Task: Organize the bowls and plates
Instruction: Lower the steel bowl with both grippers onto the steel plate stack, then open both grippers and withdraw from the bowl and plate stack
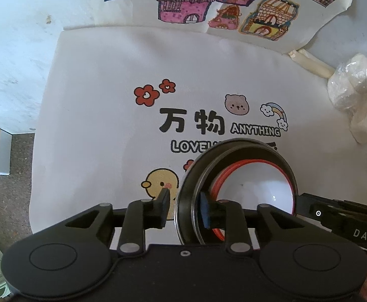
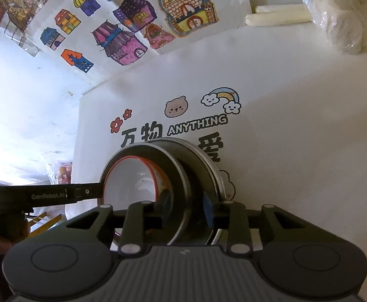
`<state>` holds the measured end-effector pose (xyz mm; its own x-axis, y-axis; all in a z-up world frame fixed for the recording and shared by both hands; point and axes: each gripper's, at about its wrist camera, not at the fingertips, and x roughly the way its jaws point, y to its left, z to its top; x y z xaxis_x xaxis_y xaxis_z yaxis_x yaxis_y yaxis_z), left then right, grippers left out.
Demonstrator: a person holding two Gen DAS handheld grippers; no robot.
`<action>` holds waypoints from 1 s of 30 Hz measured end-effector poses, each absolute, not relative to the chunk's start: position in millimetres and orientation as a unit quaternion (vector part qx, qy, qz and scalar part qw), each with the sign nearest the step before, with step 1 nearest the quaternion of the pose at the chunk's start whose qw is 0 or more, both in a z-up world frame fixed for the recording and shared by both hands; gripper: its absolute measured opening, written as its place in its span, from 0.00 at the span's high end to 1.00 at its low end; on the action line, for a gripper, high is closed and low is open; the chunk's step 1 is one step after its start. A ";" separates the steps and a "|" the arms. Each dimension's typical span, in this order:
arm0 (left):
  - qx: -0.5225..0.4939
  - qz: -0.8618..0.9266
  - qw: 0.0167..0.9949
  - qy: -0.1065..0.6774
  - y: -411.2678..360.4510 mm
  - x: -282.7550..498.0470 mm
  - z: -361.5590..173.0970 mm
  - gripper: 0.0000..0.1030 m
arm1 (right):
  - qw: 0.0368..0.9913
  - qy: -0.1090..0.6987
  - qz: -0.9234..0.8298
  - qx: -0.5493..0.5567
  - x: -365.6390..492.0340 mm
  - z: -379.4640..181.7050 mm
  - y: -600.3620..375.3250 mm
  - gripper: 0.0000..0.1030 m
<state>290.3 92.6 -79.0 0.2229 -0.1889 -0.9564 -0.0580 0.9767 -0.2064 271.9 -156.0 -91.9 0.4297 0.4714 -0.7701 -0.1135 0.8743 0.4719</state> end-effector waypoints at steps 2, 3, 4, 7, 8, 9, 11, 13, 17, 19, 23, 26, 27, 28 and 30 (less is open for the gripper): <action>-0.102 -0.040 0.777 0.621 94.0 289.5 -78.1 0.71 | 0.830 0.501 0.173 0.173 270.7 -91.0 -155.7 0.62; -0.102 -0.040 0.777 0.619 94.3 288.9 -77.5 0.70 | 0.832 0.500 0.172 0.171 269.8 -90.6 -155.2 0.62; -0.102 -0.039 0.779 0.618 94.8 288.5 -76.7 0.69 | 0.833 0.500 0.171 0.168 269.0 -90.3 -154.7 0.62; -0.104 -0.037 0.783 0.612 95.8 287.0 -73.9 0.65 | 0.836 0.496 0.168 0.161 266.9 -88.6 -153.9 0.60; -0.105 -0.036 0.785 0.609 96.7 286.6 -72.4 0.64 | 0.838 0.495 0.167 0.159 266.2 -87.8 -154.3 0.59; -0.107 -0.035 0.788 0.606 97.5 286.2 -70.6 0.59 | 0.839 0.493 0.167 0.156 265.8 -86.9 -154.5 0.58; -0.107 -0.033 0.793 0.598 98.2 284.9 -67.0 0.51 | 0.844 0.488 0.165 0.153 263.9 -84.0 -155.1 0.53; -0.115 -0.042 0.799 0.589 98.8 283.2 -63.5 0.41 | 0.847 0.481 0.167 0.152 262.0 -80.8 -155.2 0.49; -0.111 -0.044 0.805 0.581 94.9 281.2 -59.7 0.39 | 0.855 0.471 0.165 0.141 259.0 -75.0 -153.0 0.45; -0.111 -0.047 0.807 0.578 94.6 279.8 -58.2 0.38 | 0.859 0.464 0.164 0.139 257.0 -71.7 -152.3 0.43; -0.110 -0.049 0.812 0.571 97.6 277.2 -55.4 0.35 | 0.868 0.450 0.158 0.139 252.3 -66.1 -152.0 0.36; -0.107 -0.050 0.816 0.565 100.7 274.5 -53.3 0.29 | 0.872 0.444 0.152 0.139 248.7 -63.5 -152.0 0.33; -0.107 -0.050 0.818 0.563 101.7 273.5 -52.6 0.27 | 0.873 0.442 0.150 0.139 247.2 -62.4 -152.1 0.32; -0.106 -0.051 0.819 0.561 102.5 272.9 -51.5 0.25 | 0.874 0.440 0.149 0.140 245.9 -61.5 -151.9 0.31; -0.105 -0.053 0.822 0.557 104.4 271.6 -49.8 0.23 | 0.878 0.434 0.145 0.142 242.6 -59.5 -151.8 0.29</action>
